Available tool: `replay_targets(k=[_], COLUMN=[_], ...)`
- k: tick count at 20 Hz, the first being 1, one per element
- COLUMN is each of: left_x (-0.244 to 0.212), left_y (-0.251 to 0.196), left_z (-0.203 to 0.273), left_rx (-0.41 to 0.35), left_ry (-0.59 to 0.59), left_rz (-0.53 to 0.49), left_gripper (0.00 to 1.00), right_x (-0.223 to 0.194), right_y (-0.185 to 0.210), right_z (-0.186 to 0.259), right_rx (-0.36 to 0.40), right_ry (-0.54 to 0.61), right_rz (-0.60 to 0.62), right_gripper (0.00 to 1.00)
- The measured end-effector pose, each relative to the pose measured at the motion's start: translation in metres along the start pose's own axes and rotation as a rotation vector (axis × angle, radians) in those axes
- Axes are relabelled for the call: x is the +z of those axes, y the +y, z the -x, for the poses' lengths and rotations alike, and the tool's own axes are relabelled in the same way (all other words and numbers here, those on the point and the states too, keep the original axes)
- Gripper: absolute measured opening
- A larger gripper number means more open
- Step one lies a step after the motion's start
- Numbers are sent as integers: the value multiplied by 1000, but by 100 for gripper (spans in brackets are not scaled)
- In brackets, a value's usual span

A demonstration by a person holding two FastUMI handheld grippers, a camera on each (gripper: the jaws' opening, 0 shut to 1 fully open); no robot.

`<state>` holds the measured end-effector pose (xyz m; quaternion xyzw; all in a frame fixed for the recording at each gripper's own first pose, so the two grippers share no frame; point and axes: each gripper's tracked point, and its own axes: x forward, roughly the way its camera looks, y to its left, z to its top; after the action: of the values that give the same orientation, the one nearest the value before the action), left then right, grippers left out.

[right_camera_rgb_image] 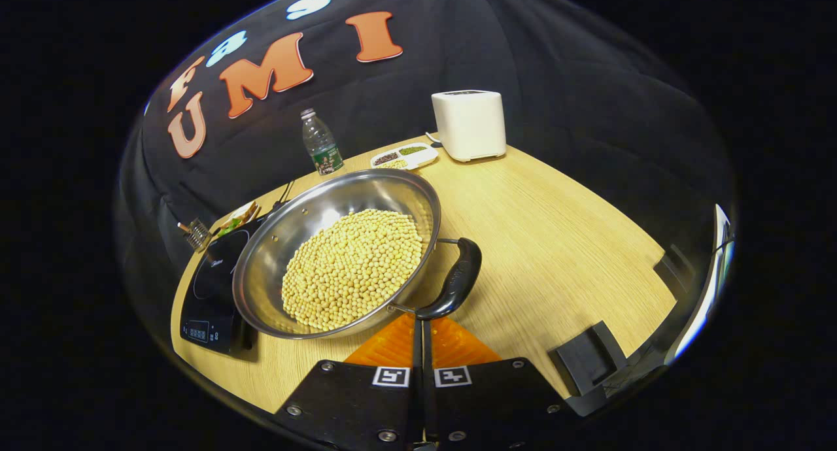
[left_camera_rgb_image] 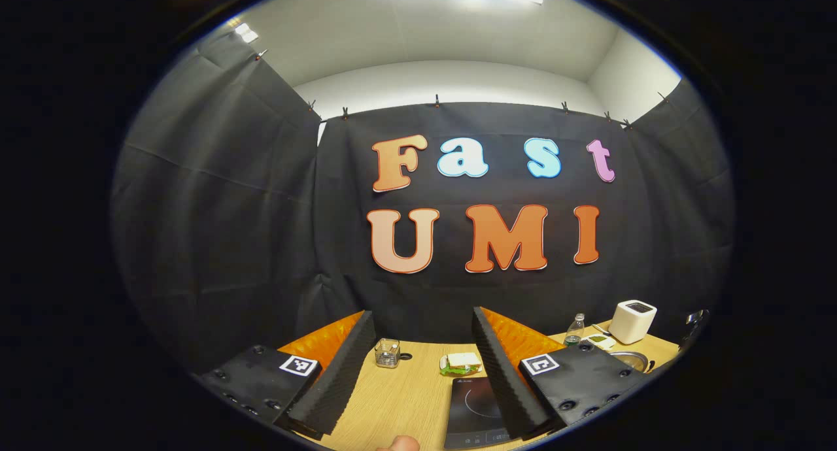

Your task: First push the handle of the pot to place it horizontally, then grasp the pot with both hands and set it on the induction cooktop.

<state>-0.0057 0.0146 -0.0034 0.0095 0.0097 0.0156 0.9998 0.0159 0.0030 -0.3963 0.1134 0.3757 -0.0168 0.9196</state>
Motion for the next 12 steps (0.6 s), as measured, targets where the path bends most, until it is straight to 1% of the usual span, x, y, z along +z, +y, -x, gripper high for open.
replay_targets(k=[5,7,12], left_x=[-4,-6,-14], left_y=[-4,-6,-12], left_z=[-6,-10,-17], left_rx=[-4,-8,-11], left_ry=[4,9,26], left_rz=[3,10,6], left_gripper=[99,98,99], right_x=[14,20,34], right_y=[-8,-12,-19], right_z=[-15,-23,-40], right_rx=[-14,-25,-41], right_ry=[-2,-3,-1], right_rz=[-40,-41,-55], right_gripper=[0,0,0])
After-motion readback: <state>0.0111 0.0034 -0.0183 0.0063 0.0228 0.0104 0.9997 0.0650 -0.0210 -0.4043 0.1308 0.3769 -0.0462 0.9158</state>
